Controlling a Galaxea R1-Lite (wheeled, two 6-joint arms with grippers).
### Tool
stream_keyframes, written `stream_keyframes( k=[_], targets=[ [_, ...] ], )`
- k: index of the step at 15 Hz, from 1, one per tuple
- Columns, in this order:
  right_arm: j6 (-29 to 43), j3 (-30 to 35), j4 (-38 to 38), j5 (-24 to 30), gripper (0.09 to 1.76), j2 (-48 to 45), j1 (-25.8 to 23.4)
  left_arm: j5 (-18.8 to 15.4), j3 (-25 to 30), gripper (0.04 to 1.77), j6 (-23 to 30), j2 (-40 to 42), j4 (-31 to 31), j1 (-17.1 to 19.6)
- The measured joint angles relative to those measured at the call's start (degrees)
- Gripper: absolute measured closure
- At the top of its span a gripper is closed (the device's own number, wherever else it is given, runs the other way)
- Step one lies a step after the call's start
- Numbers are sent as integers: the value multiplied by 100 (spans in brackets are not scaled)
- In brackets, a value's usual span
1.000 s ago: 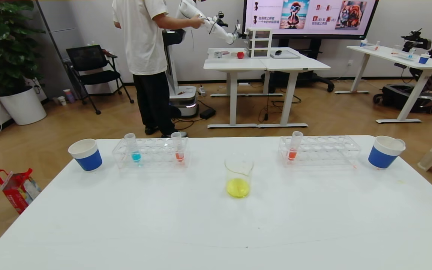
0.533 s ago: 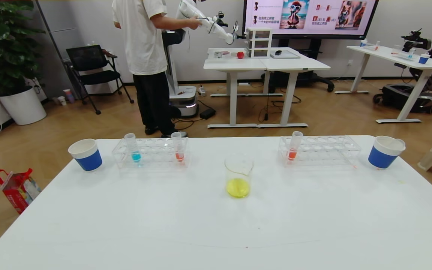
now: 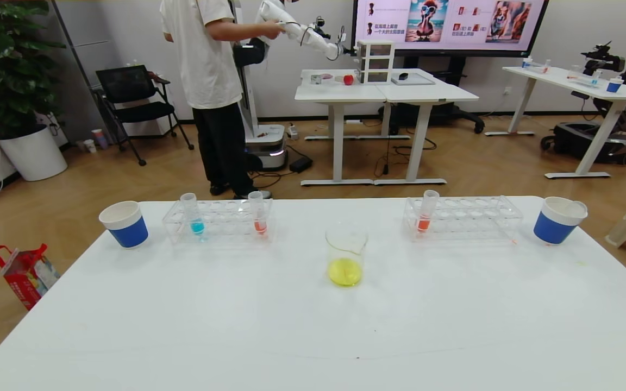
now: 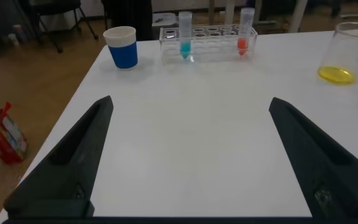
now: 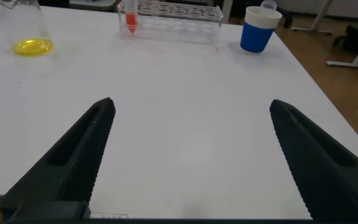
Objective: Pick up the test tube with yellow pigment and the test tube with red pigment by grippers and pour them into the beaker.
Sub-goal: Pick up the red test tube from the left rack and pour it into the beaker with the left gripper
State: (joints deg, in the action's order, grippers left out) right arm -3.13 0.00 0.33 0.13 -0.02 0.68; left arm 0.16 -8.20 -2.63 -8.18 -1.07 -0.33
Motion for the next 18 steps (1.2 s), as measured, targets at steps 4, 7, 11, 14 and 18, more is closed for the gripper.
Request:
stream_keyframes(
  k=[4,7,11,14,18],
  targets=[
    [0,0,0,-2,11,0,0,0,-623,6,101,-1609,-1042,-41],
    [2,0,0,0,11,0,0,6,-805,6,129,-3255,-2510,-60],
    [0,0,0,-2,11,0,0,99,-952,6,258,-5604,-4652,-178],
    [0,0,0,0,11,0,0,640,-1174,6,432,-7167,-5901,-669],
    [2,0,0,0,11,0,0,1797,-1860,6,566,-8944,-6984,-1783]
  ],
)
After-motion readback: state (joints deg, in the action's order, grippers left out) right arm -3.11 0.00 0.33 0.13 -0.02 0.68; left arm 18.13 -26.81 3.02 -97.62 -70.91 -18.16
